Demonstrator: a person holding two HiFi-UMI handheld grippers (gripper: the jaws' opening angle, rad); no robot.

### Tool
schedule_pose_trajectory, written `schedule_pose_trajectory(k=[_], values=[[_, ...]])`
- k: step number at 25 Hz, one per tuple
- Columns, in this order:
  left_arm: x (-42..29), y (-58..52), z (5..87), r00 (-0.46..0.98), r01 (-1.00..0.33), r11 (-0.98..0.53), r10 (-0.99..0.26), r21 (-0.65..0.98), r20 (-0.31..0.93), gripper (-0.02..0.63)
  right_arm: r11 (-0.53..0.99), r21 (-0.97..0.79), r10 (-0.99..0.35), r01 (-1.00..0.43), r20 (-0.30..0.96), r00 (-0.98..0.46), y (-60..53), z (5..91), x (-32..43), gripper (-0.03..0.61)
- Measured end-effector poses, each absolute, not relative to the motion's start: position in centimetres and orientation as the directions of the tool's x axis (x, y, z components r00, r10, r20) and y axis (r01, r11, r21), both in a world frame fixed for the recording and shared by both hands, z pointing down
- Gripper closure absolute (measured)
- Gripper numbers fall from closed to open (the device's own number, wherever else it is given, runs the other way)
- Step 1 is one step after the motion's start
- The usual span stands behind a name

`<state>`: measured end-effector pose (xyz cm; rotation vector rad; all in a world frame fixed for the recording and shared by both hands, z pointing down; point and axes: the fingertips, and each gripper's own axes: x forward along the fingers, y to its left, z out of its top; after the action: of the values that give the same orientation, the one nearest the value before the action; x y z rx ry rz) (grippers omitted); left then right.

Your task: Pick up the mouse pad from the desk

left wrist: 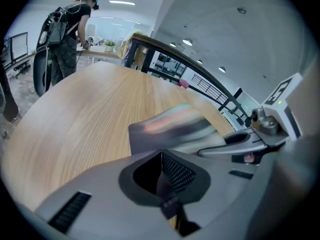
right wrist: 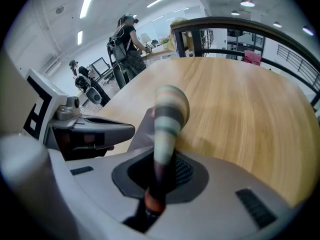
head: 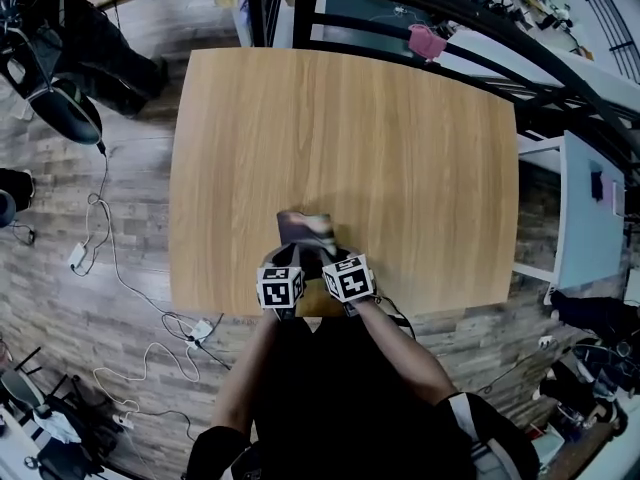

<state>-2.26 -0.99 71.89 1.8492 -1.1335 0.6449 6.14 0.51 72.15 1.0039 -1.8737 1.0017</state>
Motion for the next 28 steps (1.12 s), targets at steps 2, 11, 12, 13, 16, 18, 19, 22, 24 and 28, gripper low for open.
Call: schedule_pose_trajectory(k=[2,11,12,13,16,18,19,22,24,28], values=[[-2.1,-1.4,71.4,0.454,-0.891,-0.234,-0.461,0.389,0.763,0.589,0.379,-0.268,-0.294,-0.886,0.872,-0.39,0.0,71.5,6.6,0.529],[-1.2,-3.9,68.0,0.444,-0.896,-0.257,-0.53,0.363,0.722,0.589,0.346,-0.242,-0.373,-0.907,0.851,-0.37,-2.4,68.9,9.3,0.531],[-1.2,-4.2,67.7,0.445,-0.895,-0.26,-0.536,0.362,0.717,0.59,0.34,-0.24,-0.382,-0.909,0.848,-0.367,-2.8,68.7,9.5,0.531],[-1.2,-4.6,67.4,0.447,-0.895,-0.263,-0.542,0.361,0.712,0.589,0.335,-0.237,-0.393,-0.912,0.845,-0.364,-3.1,68.5,9.8,0.531],[-1.0,-5.8,66.5,0.452,-0.892,-0.272,-0.56,0.361,0.694,0.59,0.319,-0.228,-0.431,-0.92,0.83,-0.355,-4.5,67.5,10.7,0.531],[-0.8,-6.5,65.6,0.456,-0.89,-0.277,-0.575,0.362,0.68,0.589,0.309,-0.221,-0.458,-0.925,0.818,-0.349,-5.3,66.6,11.5,0.532],[-0.7,-6.8,65.1,0.457,-0.889,-0.28,-0.583,0.362,0.672,0.589,0.304,-0.218,-0.471,-0.927,0.812,-0.345,-5.7,66.1,11.9,0.532],[-0.3,-7.7,63.5,0.466,-0.885,-0.295,-0.605,0.362,0.646,0.589,0.29,-0.207,-0.51,-0.934,0.792,-0.334,-6.7,64.7,13.0,0.532],[-0.2,-8.3,62.5,0.472,-0.881,-0.306,-0.617,0.36,0.63,0.589,0.284,-0.2,-0.535,-0.938,0.778,-0.328,-7.3,63.7,13.5,0.532],[0.1,-9.1,60.2,0.485,-0.874,-0.337,-0.642,0.349,0.594,0.589,0.266,-0.188,-0.588,-0.946,0.746,-0.313,-8.2,61.9,14.5,0.532]])
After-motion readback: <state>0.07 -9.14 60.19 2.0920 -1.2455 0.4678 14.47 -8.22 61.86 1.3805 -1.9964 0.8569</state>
